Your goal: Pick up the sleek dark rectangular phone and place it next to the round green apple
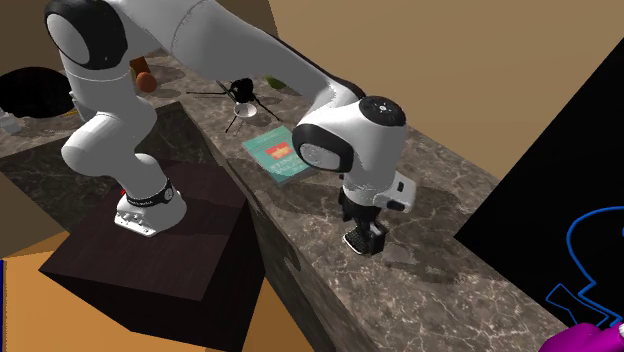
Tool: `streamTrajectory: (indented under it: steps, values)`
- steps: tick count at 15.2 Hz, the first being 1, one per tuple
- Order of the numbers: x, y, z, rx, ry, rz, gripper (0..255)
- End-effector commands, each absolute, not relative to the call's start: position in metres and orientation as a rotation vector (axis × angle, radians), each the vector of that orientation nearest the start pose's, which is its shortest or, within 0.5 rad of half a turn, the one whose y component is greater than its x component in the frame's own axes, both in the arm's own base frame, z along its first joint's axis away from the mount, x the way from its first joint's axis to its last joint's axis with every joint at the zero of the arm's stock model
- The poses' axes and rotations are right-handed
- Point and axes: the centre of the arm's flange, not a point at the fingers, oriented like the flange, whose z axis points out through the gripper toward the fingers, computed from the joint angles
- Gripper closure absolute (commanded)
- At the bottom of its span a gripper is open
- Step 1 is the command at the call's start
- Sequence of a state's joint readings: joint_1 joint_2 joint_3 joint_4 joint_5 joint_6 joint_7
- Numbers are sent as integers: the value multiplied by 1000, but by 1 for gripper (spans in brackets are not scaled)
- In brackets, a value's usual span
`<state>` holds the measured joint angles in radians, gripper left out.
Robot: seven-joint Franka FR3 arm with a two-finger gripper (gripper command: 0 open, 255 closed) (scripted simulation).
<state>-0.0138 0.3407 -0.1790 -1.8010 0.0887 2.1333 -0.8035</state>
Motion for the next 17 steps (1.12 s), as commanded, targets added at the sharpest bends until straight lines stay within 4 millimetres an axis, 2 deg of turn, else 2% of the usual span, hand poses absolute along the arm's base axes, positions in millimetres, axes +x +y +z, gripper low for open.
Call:
streamTrajectory:
  steps: [1,5,12,13,17]
  values:
    - [630,-110,351,-2999,-887,-10,0]
    - [630,-110,332,-2999,-887,-10,0]
    - [630,-110,332,-2999,-887,-10,0]
    - [630,-110,332,-2999,-887,-10,255]
    - [630,-110,332,-2999,-887,-10,255]
